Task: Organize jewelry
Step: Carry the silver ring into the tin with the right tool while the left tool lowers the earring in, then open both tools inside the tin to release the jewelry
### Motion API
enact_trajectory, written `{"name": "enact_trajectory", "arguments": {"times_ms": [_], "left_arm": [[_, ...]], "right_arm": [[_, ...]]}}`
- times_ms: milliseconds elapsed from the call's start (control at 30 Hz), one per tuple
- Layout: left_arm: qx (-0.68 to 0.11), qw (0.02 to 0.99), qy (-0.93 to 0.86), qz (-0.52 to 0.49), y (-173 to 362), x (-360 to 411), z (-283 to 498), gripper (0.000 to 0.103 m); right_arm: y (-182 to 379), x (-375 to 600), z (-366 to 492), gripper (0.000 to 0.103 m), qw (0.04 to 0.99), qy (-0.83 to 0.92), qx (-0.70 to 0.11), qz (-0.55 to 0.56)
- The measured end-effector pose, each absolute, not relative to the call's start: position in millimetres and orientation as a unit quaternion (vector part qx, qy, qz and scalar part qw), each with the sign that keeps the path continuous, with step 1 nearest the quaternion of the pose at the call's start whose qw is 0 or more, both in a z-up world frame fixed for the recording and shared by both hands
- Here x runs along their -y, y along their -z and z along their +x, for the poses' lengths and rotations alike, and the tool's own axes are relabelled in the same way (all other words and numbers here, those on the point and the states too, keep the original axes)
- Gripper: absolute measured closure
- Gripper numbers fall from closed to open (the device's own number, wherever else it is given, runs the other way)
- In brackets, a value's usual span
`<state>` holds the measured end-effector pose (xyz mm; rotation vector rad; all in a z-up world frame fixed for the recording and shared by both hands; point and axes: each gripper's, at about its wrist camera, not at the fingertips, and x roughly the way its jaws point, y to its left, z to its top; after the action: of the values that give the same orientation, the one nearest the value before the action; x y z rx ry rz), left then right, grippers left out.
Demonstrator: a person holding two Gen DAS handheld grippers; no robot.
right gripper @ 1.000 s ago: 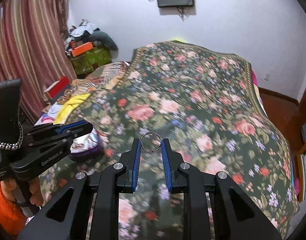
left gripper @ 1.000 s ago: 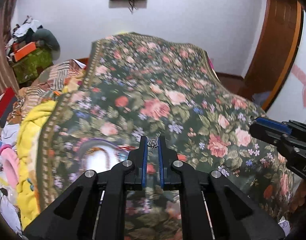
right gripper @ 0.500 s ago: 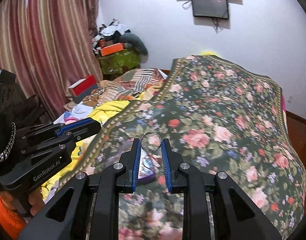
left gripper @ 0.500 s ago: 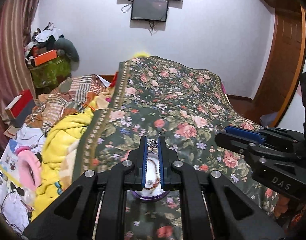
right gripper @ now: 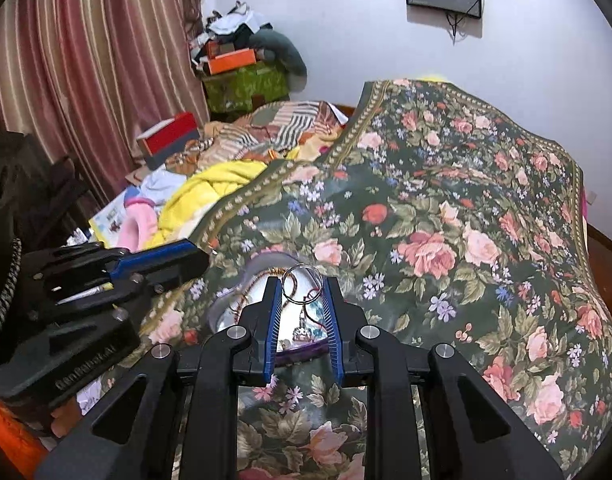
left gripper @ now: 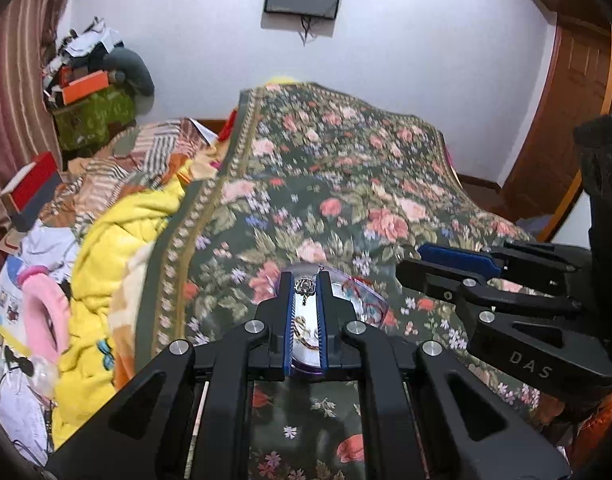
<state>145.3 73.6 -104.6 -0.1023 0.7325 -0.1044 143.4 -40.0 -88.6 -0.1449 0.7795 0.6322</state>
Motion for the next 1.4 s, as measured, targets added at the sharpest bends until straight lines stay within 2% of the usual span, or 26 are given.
{"name": "enact_trajectory", "arguments": {"times_ms": [367, 767, 1200, 1267, 1400], "left_arm": [[-0.388, 0.917, 0.072, -0.063, 134, -70, 167, 0.095], [-0.367, 0.927, 0.045, -0.054, 121, -85, 159, 0.094], [-0.379, 0.923, 0.029, -0.056, 128, -95, 150, 0.084], [-0.376, 0.925, 0.027, -0.054, 126, -94, 150, 0.078], [-0.37, 0.927, 0.025, -0.054, 122, -93, 150, 0.075]], "right_arm": [[106, 39, 154, 0.084, 0.866, -0.294, -0.398, -0.076], [111, 24, 154, 0.084, 0.858, -0.309, -0.402, -0.081], [130, 7, 155, 0.084, 0.842, -0.314, -0.426, -0.102], [130, 8, 155, 0.084, 0.842, -0.315, -0.426, -0.103], [126, 12, 155, 0.084, 0.842, -0.315, -0.426, -0.099]]}}
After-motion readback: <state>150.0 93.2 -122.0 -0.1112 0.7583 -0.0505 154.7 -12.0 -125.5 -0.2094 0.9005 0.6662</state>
